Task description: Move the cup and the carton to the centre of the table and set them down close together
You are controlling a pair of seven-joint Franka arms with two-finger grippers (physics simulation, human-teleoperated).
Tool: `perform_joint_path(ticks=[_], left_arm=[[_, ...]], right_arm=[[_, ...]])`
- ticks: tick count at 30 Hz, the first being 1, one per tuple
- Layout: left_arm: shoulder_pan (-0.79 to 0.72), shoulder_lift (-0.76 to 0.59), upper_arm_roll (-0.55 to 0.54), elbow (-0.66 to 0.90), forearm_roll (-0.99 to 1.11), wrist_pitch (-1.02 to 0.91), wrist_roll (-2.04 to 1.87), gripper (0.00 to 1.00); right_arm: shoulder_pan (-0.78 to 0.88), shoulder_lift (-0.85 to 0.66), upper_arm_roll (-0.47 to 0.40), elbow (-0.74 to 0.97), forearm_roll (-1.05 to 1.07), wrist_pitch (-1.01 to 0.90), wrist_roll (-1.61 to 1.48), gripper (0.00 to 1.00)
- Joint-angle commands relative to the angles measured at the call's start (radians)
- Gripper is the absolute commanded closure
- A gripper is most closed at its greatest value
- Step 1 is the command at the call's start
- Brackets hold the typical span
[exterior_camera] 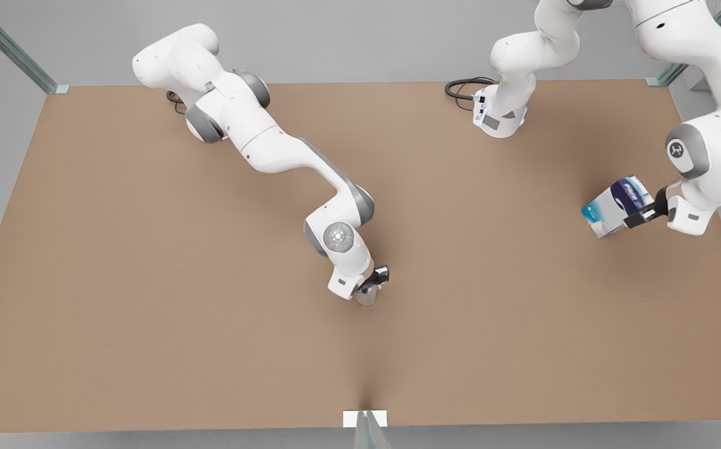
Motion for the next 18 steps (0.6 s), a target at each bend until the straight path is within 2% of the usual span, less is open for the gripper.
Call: perform_joint_path(ticks=[1,11,12,15,16,18], left_arm=[[0.017,-0.002,0.000,-0.009,0.009,0.000,0.000,0.00],[0.082,0.001,0.059,-0.069,0.020,0.000,0.152,0.00],[0.083,0.001,0.059,-0.070,0.020,-0.002,0.152,0.00],[0.096,0.004,0.062,-0.077,0.020,-0.005,0.152,0.00],[0.097,0.007,0.062,-0.077,0.020,-0.005,0.152,0.00],[0.097,0.008,0.062,-0.092,0.020,-0.003,0.152,0.00]], right_arm=[[0.000,-0.001,0.000,0.000,0.002,-0.002,0.001,0.19],[-0.009,-0.082,-0.011,-0.026,0.054,-0.052,-0.002,0.11],[-0.014,-0.139,-0.012,-0.095,0.049,-0.049,-0.009,0.06],[-0.068,-0.308,-0.026,-0.262,0.054,-0.070,-0.140,0.00],[-0.120,-0.375,-0.024,-0.308,0.052,-0.144,-0.180,0.00],[-0.170,-0.576,-0.023,-0.521,0.046,-0.155,-0.263,0.00]])
